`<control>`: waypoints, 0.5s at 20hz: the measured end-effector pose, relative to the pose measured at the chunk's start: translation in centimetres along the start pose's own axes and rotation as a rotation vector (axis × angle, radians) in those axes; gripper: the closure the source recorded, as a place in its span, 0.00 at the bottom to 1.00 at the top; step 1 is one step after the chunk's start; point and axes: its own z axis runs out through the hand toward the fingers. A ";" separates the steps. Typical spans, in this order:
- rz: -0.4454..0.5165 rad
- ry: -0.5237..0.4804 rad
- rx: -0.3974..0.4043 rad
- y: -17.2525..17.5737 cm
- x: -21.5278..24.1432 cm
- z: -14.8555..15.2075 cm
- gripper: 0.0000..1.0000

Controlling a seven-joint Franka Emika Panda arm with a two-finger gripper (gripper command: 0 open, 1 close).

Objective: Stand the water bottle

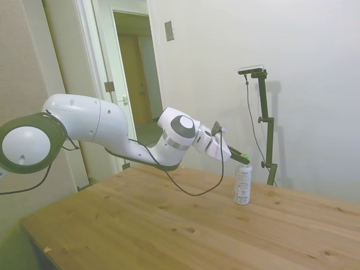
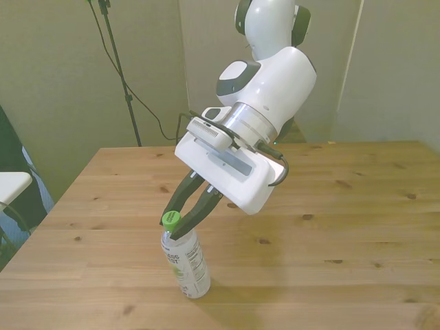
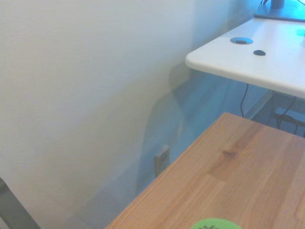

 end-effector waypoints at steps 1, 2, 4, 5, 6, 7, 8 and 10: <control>-0.002 -0.001 0.001 0.0 0.0 0.0 0.00; -0.003 -0.003 0.000 0.0 0.0 0.0 0.00; 0.002 -0.009 -0.004 0.0 0.1 -0.1 0.00; 0.004 -0.010 -0.007 0.0 0.1 -0.2 0.00; 0.006 -0.012 -0.011 -0.1 0.1 -0.3 0.00; 0.006 -0.017 -0.014 -0.1 -0.1 -0.4 0.00; 0.006 -0.022 -0.019 0.0 -0.2 -0.6 0.00; 0.003 -0.031 -0.024 -0.2 -0.3 -1.0 0.00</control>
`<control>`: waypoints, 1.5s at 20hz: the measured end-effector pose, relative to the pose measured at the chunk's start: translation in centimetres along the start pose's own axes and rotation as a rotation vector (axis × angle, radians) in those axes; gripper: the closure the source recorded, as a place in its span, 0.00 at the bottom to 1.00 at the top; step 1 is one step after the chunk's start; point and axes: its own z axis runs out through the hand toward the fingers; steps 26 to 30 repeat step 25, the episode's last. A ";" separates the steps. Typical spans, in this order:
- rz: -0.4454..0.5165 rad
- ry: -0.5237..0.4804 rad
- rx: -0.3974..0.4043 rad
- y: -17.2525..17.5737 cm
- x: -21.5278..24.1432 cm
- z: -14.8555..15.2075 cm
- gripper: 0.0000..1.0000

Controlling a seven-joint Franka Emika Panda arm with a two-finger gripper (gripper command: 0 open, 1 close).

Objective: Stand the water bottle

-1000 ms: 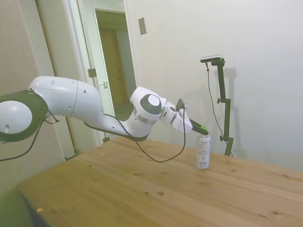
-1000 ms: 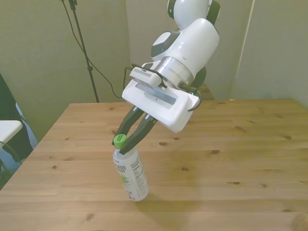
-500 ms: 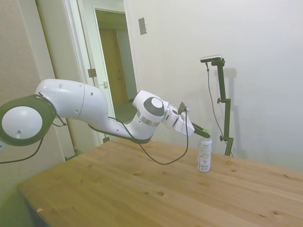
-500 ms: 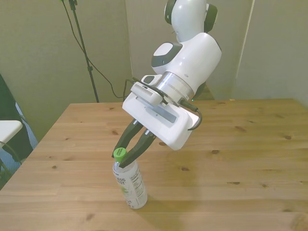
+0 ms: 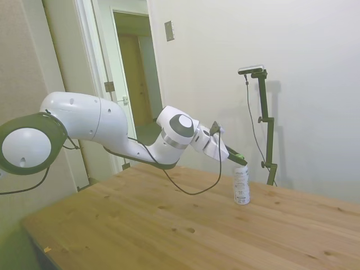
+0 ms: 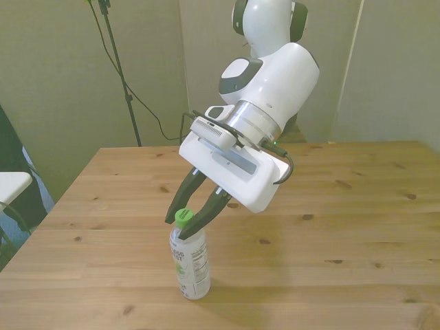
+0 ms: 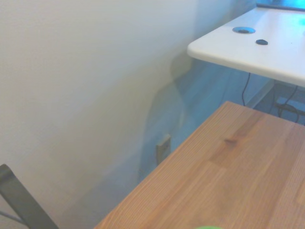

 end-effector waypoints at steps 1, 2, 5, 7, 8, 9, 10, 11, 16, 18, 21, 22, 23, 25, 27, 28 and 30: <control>-0.003 -0.006 0.002 -0.2 0.1 -0.4 0.00; -0.004 -0.011 0.003 -0.4 0.4 -0.8 0.00; -0.011 -0.052 0.007 -1.2 1.9 -2.8 0.00; -0.035 -0.114 -0.001 -1.5 3.4 -4.8 0.00; -0.048 -0.143 -0.009 -1.5 4.4 -5.9 0.00; -0.066 -0.174 -0.021 -1.3 5.3 -7.0 0.00; -0.084 -0.203 -0.035 -1.1 6.4 -8.2 0.00; -0.106 -0.235 -0.054 -0.7 7.5 -9.2 0.00; -0.260 -0.394 -0.159 2.8 11.1 -11.8 0.00; -0.332 -0.459 -0.200 4.7 11.4 -11.9 0.00; -0.420 -0.552 -0.256 7.6 11.0 -12.3 0.00; -0.443 -0.580 -0.264 8.4 10.8 -12.6 0.00; -0.465 -0.611 -0.264 9.1 10.6 -13.0 0.00; -0.498 -0.668 -0.268 10.4 9.7 -13.8 0.00; -0.498 -0.668 -0.268 10.4 9.7 -13.8 0.00; -0.498 -0.668 -0.268 10.4 9.7 -13.8 0.00; -0.498 -0.668 -0.268 10.4 9.7 -13.8 0.00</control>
